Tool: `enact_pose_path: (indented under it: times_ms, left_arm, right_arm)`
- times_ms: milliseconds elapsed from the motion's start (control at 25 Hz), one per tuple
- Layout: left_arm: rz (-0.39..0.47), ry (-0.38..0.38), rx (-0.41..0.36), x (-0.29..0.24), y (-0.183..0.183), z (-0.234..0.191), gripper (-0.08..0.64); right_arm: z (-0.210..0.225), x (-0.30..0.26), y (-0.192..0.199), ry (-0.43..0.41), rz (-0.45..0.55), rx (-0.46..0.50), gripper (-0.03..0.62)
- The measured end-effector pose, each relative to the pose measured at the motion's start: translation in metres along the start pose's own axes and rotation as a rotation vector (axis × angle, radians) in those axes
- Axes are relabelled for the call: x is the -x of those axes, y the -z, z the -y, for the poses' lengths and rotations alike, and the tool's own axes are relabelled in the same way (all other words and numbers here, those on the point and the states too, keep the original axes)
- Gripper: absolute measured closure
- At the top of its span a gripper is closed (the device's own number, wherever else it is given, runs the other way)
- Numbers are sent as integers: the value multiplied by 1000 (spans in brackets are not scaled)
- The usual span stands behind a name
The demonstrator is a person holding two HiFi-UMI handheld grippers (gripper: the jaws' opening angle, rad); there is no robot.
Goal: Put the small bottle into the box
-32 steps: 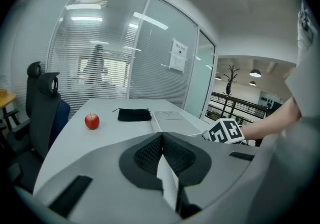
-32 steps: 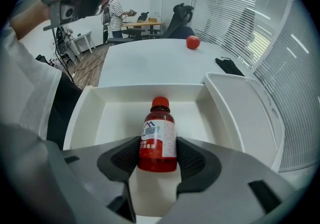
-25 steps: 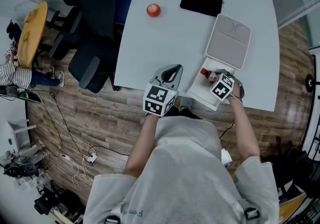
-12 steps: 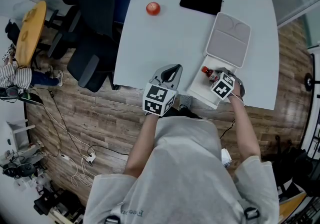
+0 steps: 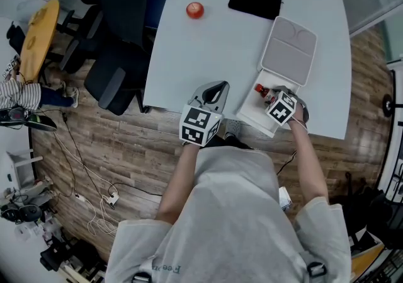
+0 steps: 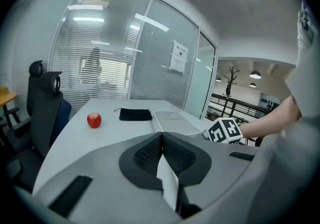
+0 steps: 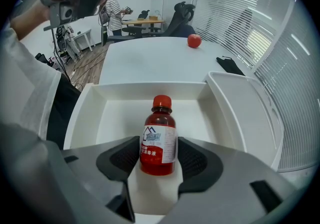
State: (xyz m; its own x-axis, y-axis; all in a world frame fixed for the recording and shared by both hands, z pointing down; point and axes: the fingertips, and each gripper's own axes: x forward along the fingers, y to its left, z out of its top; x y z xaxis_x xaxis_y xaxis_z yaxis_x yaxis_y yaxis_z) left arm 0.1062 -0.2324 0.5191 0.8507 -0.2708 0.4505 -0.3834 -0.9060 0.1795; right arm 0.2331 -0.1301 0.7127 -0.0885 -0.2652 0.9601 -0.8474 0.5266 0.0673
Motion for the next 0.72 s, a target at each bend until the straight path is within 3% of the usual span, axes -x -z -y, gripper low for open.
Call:
enact_pose_path:
  times_ms: [720]
  left_arm:
    - [10, 28, 3, 12, 3, 5, 532]
  right_arm:
    - [-5, 24, -6, 52, 30, -58, 342]
